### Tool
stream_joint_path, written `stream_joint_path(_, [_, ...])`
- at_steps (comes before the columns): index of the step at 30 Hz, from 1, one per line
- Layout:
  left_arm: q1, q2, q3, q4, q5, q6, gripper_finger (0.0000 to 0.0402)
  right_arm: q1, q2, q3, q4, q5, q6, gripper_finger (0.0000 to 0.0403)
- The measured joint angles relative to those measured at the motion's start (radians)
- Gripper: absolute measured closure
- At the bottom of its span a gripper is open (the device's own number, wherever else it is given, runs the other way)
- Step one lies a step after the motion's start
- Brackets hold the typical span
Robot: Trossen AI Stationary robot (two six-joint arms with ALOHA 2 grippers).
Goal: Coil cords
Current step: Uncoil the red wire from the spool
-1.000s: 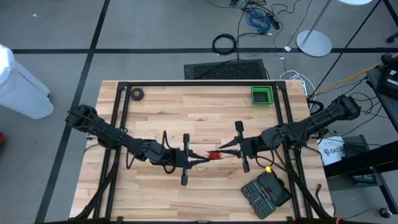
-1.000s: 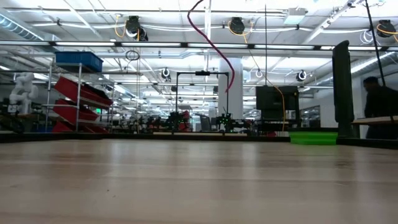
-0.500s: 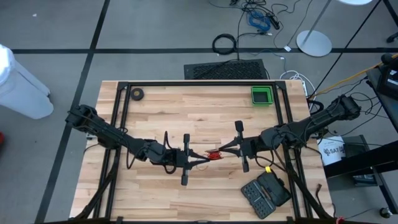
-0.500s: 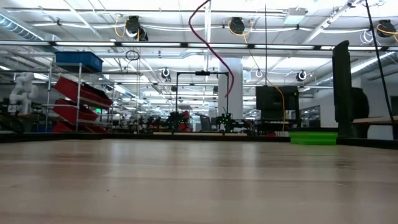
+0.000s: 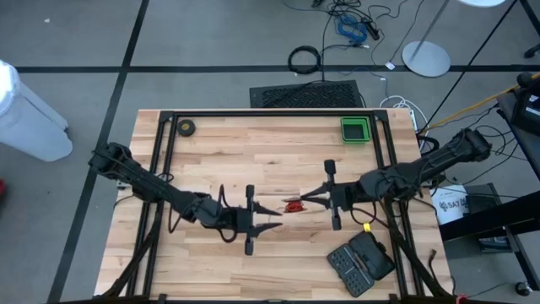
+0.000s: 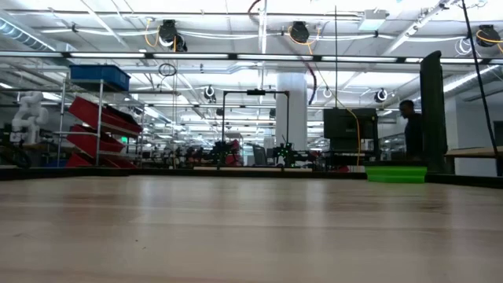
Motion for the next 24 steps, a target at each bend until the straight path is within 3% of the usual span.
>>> stream_joint_path(9, [0.001, 0.000, 0.000, -0.077, -0.151, -0.036, 0.0283, 0.000, -0.054, 0.000, -0.057, 0.010, 0.026, 0.0403])
stream_joint_path(18, [0.026, 0.000, 0.000, -0.194, -0.132, -0.135, 0.0283, 0.022, -0.078, 0.000, -0.064, 0.007, 0.029, 0.0403])
stream_joint_path(21, [0.029, 0.000, 0.000, -0.229, -0.038, -0.161, 0.0283, 0.022, -0.078, 0.000, -0.064, 0.022, 0.029, 0.0403])
stream_joint_path(24, [0.033, 0.000, 0.000, -0.241, -0.016, -0.194, 0.0283, 0.022, -0.079, 0.000, -0.073, 0.032, 0.028, 0.0403])
